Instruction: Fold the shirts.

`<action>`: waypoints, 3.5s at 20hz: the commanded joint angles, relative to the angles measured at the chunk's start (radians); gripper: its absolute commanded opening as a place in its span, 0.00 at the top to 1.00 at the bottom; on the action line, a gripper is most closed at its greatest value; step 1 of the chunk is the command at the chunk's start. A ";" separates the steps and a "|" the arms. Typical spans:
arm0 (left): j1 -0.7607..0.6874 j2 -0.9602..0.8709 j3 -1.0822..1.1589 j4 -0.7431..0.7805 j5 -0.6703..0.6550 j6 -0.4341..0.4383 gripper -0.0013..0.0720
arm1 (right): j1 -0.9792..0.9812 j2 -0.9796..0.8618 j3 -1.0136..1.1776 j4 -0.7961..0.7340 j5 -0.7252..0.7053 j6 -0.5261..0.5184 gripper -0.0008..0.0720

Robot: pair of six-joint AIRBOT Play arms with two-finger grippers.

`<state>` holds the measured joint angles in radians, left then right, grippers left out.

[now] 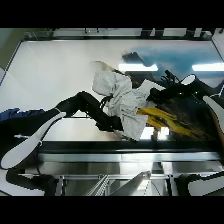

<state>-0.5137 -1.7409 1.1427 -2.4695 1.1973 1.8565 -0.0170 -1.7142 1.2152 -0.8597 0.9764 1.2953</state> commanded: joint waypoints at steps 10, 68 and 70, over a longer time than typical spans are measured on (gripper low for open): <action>0.056 0.165 0.396 0.008 0.294 0.029 0.96 | -0.117 0.414 0.001 0.547 0.176 -0.337 0.97; 0.505 1.049 -0.971 0.006 0.113 -0.341 0.18 | -0.337 -0.123 0.242 -0.106 0.333 -0.004 0.36; 0.464 1.082 -1.009 -0.011 0.037 -0.360 0.18 | -0.329 -0.141 0.242 -0.106 0.333 -0.009 0.36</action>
<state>0.0021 -0.7242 0.2070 -2.4565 1.3296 1.5558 -0.3420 -1.8206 1.4544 -0.9611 1.2781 1.3010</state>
